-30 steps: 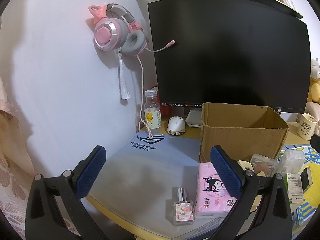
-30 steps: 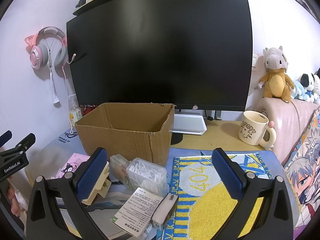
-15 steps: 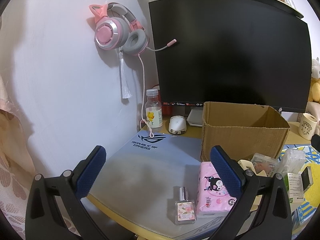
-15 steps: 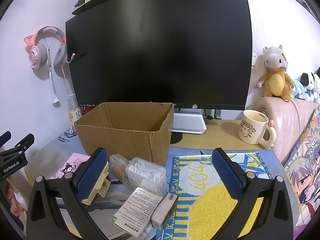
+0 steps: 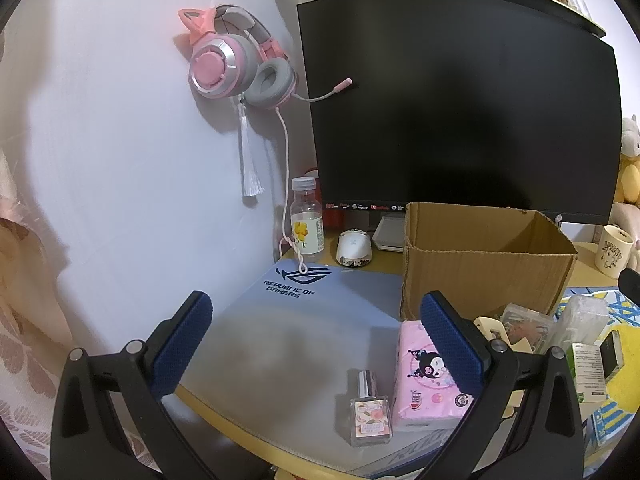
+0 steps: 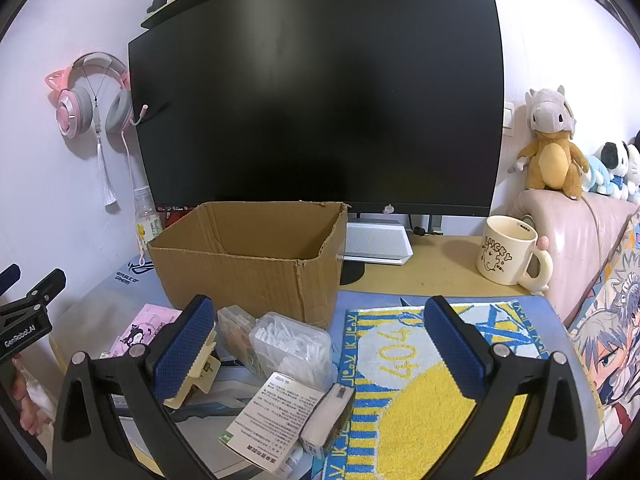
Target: Organize objects
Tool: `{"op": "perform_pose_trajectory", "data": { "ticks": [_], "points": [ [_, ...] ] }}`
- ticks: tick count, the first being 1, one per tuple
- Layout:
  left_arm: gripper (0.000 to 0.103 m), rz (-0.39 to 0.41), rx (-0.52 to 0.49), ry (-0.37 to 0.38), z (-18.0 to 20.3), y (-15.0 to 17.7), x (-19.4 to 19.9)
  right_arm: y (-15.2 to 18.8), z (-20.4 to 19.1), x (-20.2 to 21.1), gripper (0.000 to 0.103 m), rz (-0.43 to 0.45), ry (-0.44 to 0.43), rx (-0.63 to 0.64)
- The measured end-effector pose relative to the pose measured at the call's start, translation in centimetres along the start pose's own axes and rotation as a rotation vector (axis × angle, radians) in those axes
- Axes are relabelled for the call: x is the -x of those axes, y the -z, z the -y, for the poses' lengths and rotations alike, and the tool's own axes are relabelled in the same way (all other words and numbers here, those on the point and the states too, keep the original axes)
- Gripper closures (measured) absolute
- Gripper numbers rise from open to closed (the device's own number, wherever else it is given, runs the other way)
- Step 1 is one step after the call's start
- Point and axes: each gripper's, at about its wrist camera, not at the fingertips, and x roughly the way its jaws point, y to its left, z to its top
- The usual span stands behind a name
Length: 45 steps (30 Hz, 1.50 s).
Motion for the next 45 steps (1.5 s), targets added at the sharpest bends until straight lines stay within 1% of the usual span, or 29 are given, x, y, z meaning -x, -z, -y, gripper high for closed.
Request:
{"op": "perform_pose_trajectory", "data": {
  "ticks": [7, 25, 30, 34, 37, 42, 45],
  "points": [
    [0.0, 0.003, 0.014, -0.004, -0.4, -0.2, 0.0, 0.0, 0.0, 0.0, 0.0, -0.001, 0.0, 0.001],
    [0.0, -0.007, 0.008, 0.0, -0.2, -0.2, -0.2, 0.2, -0.3, -0.1, 0.0, -0.007, -0.004, 0.004],
    [0.0, -0.029, 0.02, 0.003, -0.4, 0.2, -0.5, 0.2, -0.5, -0.1, 0.0, -0.026, -0.013, 0.011],
    [0.0, -0.071, 0.007, 0.014, -0.1, 1.4, -1.1, 0.2, -0.5, -0.3, 0.0, -0.06, 0.003, 0.018],
    [0.0, -0.106, -0.008, 0.013, 0.1, 2.4, -1.8, 0.2, -0.2, -0.6, 0.0, -0.106, 0.014, 0.004],
    [0.0, -0.154, -0.034, 0.008, 0.7, 3.2, -2.7, 1.1, 1.2, -1.5, 0.0, -0.211, 0.001, -0.05],
    [0.0, -0.181, -0.043, 0.014, 0.9, 3.5, -3.0, 1.5, 2.1, -1.8, 0.0, -0.243, -0.008, -0.09]
  ]
}}
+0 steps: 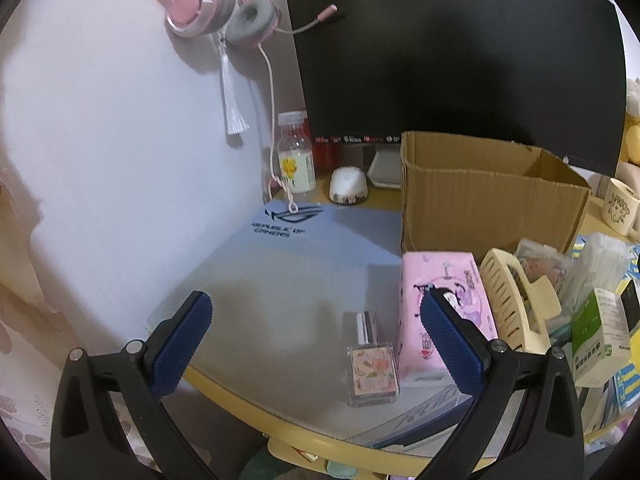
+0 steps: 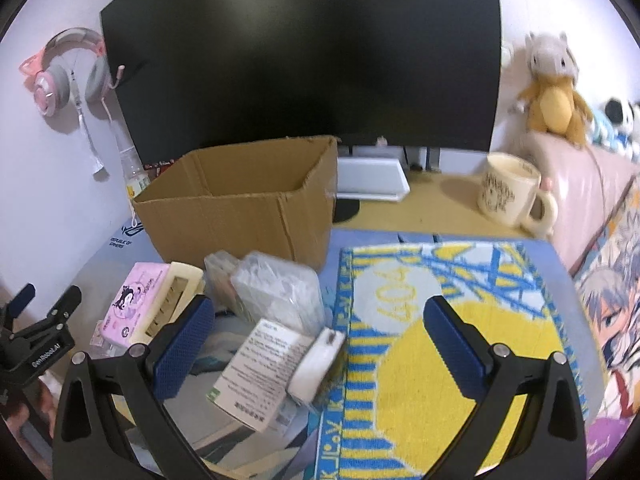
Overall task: Organize objects
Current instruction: 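Grasp the peach-label perfume bottle with the left tool while the right grasps a small box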
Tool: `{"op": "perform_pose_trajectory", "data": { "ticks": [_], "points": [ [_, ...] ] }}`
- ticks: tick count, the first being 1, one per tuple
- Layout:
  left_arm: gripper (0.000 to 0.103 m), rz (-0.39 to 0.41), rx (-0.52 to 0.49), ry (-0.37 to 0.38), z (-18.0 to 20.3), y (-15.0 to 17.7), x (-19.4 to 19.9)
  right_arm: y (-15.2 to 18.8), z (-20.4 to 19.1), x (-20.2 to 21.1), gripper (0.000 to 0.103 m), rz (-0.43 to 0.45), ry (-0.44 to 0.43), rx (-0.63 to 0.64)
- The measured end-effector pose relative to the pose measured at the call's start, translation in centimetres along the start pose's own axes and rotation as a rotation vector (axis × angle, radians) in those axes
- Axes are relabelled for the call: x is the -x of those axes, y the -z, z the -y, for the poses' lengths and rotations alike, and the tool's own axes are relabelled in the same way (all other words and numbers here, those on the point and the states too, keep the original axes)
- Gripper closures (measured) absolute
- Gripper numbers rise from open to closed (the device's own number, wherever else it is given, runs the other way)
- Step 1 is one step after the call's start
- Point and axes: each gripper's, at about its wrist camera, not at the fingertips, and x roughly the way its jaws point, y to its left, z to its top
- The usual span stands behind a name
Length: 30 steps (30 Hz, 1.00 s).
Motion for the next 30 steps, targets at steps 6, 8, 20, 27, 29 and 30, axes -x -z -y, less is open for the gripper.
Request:
{"op": "perform_pose_trajectory", "data": {
  "ticks": [6, 8, 20, 27, 29, 30],
  "points": [
    [0.0, -0.08, 0.016, 0.045, -0.1, 0.6, -1.1, 0.1, 0.6, -0.4, 0.0, -0.044, 0.004, -0.035],
    [0.0, -0.11, 0.028, 0.068, -0.3, 0.8, -1.5, 0.3, 0.3, -0.6, 0.0, -0.062, 0.004, -0.028],
    [0.0, -0.183, -0.004, 0.032, -0.8, 1.6, -3.7, 1.1, 0.4, -1.5, 0.007, -0.133, -0.012, -0.058],
    [0.0, -0.217, -0.019, 0.03, -0.6, 1.9, -4.3, 1.5, -0.2, -2.0, 0.025, -0.165, 0.001, -0.017],
    [0.0, -0.223, -0.011, 0.042, -0.7, 1.9, -4.4, 1.6, -0.3, -2.2, 0.032, -0.178, 0.01, -0.008],
    [0.0, -0.226, -0.007, 0.048, -0.8, 1.9, -4.4, 1.6, -0.3, -2.3, 0.034, -0.185, 0.009, -0.008]
  ]
}}
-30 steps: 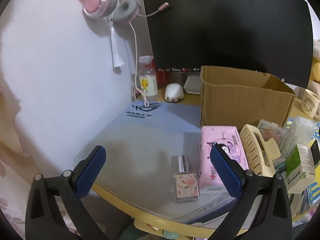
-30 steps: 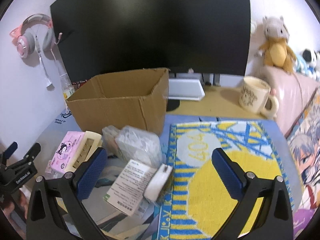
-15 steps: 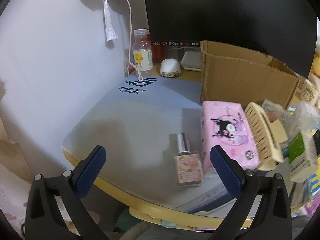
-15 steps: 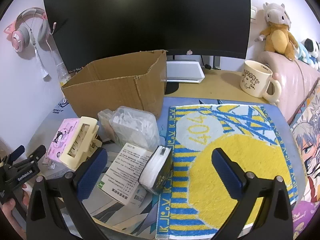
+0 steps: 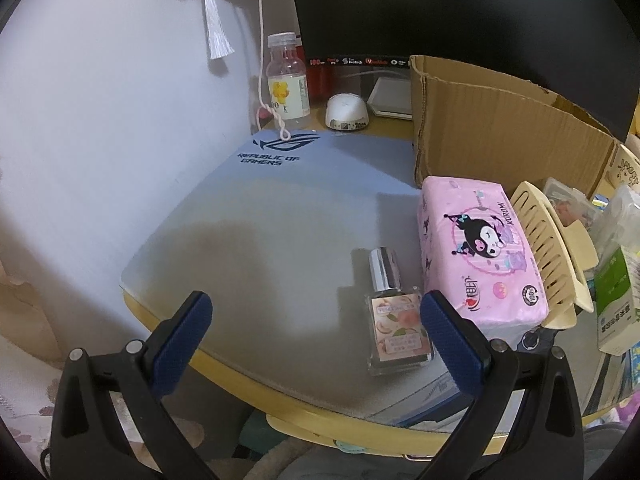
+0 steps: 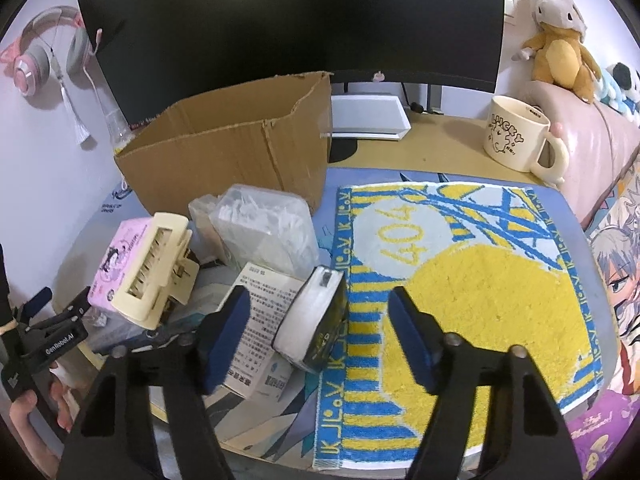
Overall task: Organize objects
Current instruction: 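Grasp the peach-label perfume bottle with the left tool while the right grasps a small box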
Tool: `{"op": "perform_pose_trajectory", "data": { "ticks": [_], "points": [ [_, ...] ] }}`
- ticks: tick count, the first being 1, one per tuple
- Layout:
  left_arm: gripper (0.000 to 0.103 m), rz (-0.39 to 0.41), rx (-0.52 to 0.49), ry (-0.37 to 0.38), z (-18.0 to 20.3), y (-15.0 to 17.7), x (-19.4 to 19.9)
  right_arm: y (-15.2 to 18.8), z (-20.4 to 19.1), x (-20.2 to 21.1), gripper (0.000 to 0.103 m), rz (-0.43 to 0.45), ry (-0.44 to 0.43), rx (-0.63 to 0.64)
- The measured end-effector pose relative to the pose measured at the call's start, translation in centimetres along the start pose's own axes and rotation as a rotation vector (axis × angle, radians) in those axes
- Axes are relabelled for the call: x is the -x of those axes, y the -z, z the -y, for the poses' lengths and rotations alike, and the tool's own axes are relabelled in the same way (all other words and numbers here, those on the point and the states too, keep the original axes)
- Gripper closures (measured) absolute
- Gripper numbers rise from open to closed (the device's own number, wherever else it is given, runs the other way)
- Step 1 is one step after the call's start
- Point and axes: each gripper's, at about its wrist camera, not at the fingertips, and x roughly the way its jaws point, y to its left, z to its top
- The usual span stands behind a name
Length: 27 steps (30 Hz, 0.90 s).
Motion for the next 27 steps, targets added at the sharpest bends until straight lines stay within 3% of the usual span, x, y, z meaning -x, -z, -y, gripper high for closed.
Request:
{"op": "perform_pose_trajectory", "data": {
  "ticks": [6, 14, 21, 23, 25, 27],
  "points": [
    [0.0, -0.04, 0.013, 0.064, -0.2, 0.2, -0.1, 0.0, 0.5, -0.3, 0.044, -0.025, -0.028, -0.04],
    [0.0, -0.116, -0.005, 0.045, 0.5, 0.4, -1.9, 0.0, 0.4, -0.1, 0.056, -0.02, -0.029, -0.038],
    [0.002, -0.085, 0.045, 0.036, -0.1, 0.2, -2.2, -0.1, 0.6, 0.1, 0.063, -0.016, -0.041, -0.062],
    [0.021, -0.063, 0.071, 0.042, -0.3, 0.2, -2.2, -0.1, 0.5, 0.3, 0.079, -0.004, -0.044, -0.046],
    [0.046, -0.053, 0.07, 0.053, -0.3, 0.1, -1.8, -0.1, 0.3, 0.5, 0.085, 0.01, -0.031, -0.027],
    [0.058, -0.042, 0.066, 0.072, -0.2, 0.1, -1.6, -0.1, 0.1, 0.6, 0.085, 0.016, -0.028, -0.015]
  ]
}}
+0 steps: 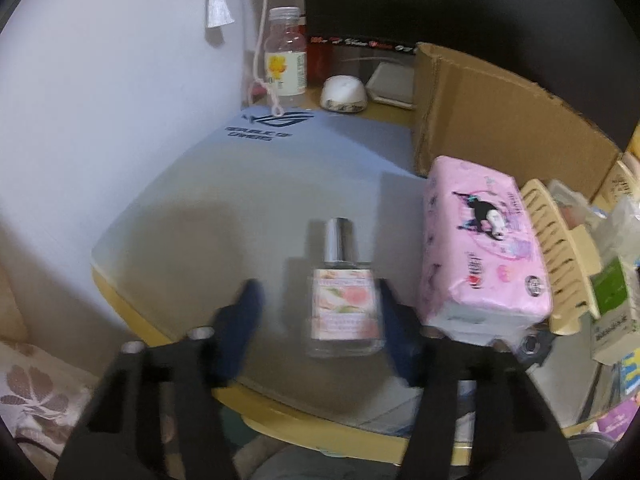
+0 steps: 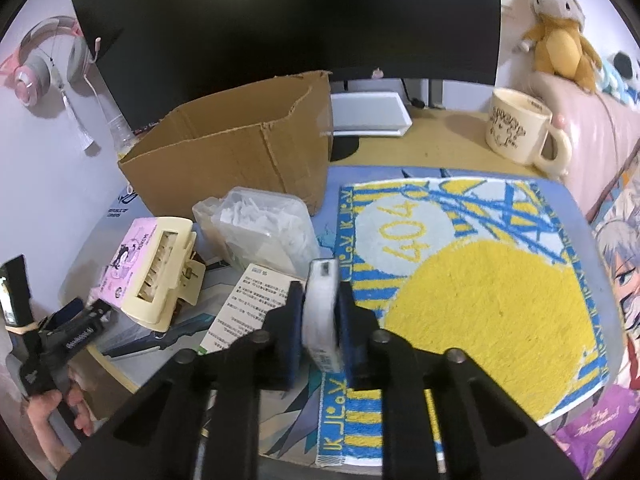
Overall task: Organize objects
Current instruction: 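Grasp the peach-label perfume bottle with the left tool while the right grasps a small box, then carry the perfume bottle with the left tool while the right carries its box over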
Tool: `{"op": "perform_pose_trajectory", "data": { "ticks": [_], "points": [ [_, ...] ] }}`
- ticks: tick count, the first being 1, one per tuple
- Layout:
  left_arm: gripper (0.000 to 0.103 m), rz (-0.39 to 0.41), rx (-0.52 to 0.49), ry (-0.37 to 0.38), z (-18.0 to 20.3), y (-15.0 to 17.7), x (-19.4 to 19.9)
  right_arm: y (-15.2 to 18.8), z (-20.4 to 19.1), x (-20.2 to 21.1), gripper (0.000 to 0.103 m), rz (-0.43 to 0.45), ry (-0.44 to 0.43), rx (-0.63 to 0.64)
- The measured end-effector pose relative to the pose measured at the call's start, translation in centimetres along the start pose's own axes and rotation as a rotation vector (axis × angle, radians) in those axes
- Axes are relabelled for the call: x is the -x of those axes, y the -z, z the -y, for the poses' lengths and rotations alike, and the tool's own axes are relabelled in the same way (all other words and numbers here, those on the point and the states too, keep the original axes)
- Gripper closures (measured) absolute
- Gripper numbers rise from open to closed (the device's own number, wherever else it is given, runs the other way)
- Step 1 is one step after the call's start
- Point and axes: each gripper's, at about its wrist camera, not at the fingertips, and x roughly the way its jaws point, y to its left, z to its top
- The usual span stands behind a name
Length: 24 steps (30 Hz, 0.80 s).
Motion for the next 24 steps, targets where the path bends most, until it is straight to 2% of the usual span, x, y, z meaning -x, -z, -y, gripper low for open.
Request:
{"op": "perform_pose_trajectory", "data": {
  "ticks": [1, 3, 10, 15, 20, 24],
  "points": [
    [0.067, 0.004, -0.004, -0.005, 0.0, 0.0, 0.0, 0.0, 0.1, 0.0, 0.085, 0.0, 0.0, 0.001],
    [0.073, 0.01, -0.003, 0.008, 0.0, -0.1, 0.1, 0.0, 0.0, 0.0, 0.085, 0.002, -0.003, 0.003],
    [0.073, 0.037, 0.015, 0.071, -0.3, -0.3, 0.4, -0.1, -0.3, 0.7, 0.087, 0.047, 0.012, 0.029],
    [0.073, 0.067, 0.009, 0.076, 0.4, -0.7, 1.1, -0.3, -0.2, 1.2, 0.087, 0.066, 0.012, 0.033],
    [0.073, 0.099, 0.021, 0.08, 0.1, -1.5, 2.4, -0.4, -0.9, 3.1, 0.088, 0.15, 0.08, 0.07],
    [0.073, 0.127, 0.03, 0.072, -0.1, -2.4, 3.7, -1.0, -1.1, 3.5, 0.088, 0.157, 0.066, 0.077]
  ]
}}
